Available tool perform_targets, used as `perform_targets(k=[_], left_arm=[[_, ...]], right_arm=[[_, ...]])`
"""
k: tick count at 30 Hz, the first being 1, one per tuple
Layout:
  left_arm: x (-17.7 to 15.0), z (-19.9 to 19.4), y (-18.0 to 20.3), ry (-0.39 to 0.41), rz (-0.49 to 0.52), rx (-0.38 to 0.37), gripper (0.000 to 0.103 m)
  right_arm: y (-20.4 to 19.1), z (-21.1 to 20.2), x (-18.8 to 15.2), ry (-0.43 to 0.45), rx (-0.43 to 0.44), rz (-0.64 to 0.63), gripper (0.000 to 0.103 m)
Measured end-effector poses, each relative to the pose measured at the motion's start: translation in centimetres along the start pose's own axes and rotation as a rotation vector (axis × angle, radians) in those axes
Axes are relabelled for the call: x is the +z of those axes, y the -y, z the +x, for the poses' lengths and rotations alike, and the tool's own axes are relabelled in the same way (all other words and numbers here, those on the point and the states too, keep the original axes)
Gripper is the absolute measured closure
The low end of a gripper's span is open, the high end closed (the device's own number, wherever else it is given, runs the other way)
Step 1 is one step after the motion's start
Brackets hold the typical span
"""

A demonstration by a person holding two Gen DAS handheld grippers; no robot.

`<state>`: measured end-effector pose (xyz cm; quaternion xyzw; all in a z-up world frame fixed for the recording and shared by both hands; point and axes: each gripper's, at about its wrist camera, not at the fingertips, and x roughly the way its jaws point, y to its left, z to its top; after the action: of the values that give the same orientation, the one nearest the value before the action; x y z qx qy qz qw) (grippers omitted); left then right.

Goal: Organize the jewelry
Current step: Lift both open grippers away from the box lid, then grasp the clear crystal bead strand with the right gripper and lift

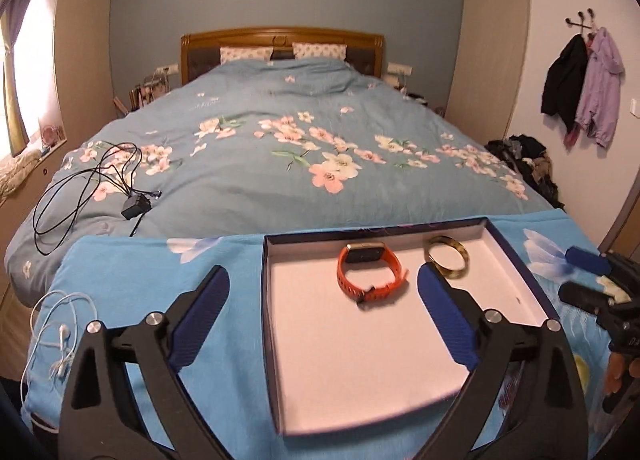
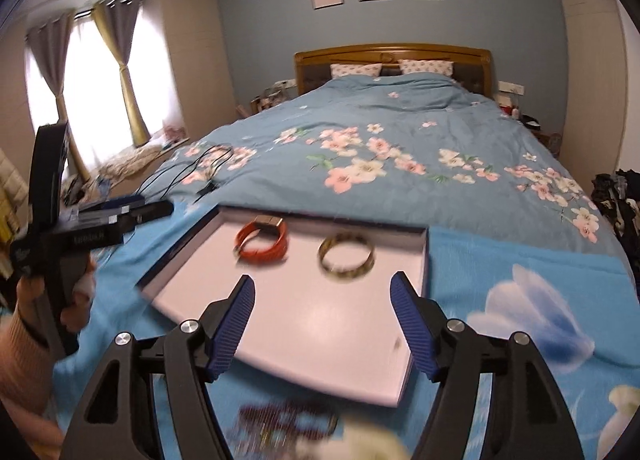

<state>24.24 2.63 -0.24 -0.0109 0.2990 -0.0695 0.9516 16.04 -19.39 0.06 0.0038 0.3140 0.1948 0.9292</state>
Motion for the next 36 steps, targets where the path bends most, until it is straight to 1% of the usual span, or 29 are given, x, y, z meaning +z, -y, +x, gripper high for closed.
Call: perform_targets(k=[2,6,8,9,11,13,17,20,23,24,27,30,36], left_arm=[[-1.1,-1.8,-0.1,0.025,-0.001,0.007,0.006],[-3.6,-4.4,-0.4,0.033,-0.007,-0.008,0.006],[-4.7,-5.4,-0.5,0.041,0.003,-0.01,0.006],[-5.3,-5.9,-0.4,0.046,0.015,-0.008,0.006],[-6.2,-6.9,-0.1,0.055,0.037,-0.007,0.006],[-7.1,-7.6,0.3,0.061,0.055,0.0,0.006],[-9.0,-9.0,1.0,0.059,0.084,0.0,0.006],[-9.7,-9.3,1.4,0.047,0.099,-0.007,0.006],[-10.4,-9.5,1.9,0.036,0.111,-0.016,0.006],[-10.5,-9.5,2.0,0.035,0.115,-0.018,0.006],[-10.6,-9.0,2.3,0.02,0.126,-0.025,0.006],[-11.0,-8.8,2.4,0.009,0.134,-0.029,0.006],[-11.2,-8.7,2.7,0.006,0.141,-0.042,0.006]], right_arm=[[-0.5,-0.7,-1.3,-0.018,0.005,-0.023,0.035],[-1.3,-1.6,-3.9,-0.056,0.006,-0.059,0.036],[-1.5,-1.7,-5.0,-0.082,0.019,-0.064,0.04],[-1.7,-1.7,-5.5,-0.096,0.023,-0.074,0.044],[-2.0,-1.8,-6.5,-0.111,0.025,-0.083,0.046],[-2.2,-1.7,-7.2,-0.128,0.035,-0.079,0.05],[-2.4,-2.0,-8.3,-0.147,0.04,-0.081,0.053],[-2.7,-2.3,-8.5,-0.146,0.042,-0.099,0.053],[-2.9,-1.8,-8.7,-0.177,0.03,-0.11,0.057],[-3.0,-1.6,-8.7,-0.184,0.03,-0.11,0.06],[-3.4,-1.8,-8.8,-0.174,0.047,-0.117,0.062],[-3.9,-1.7,-9.0,-0.181,0.046,-0.134,0.066],[-3.7,-1.6,-8.9,-0.188,0.02,-0.12,0.067]])
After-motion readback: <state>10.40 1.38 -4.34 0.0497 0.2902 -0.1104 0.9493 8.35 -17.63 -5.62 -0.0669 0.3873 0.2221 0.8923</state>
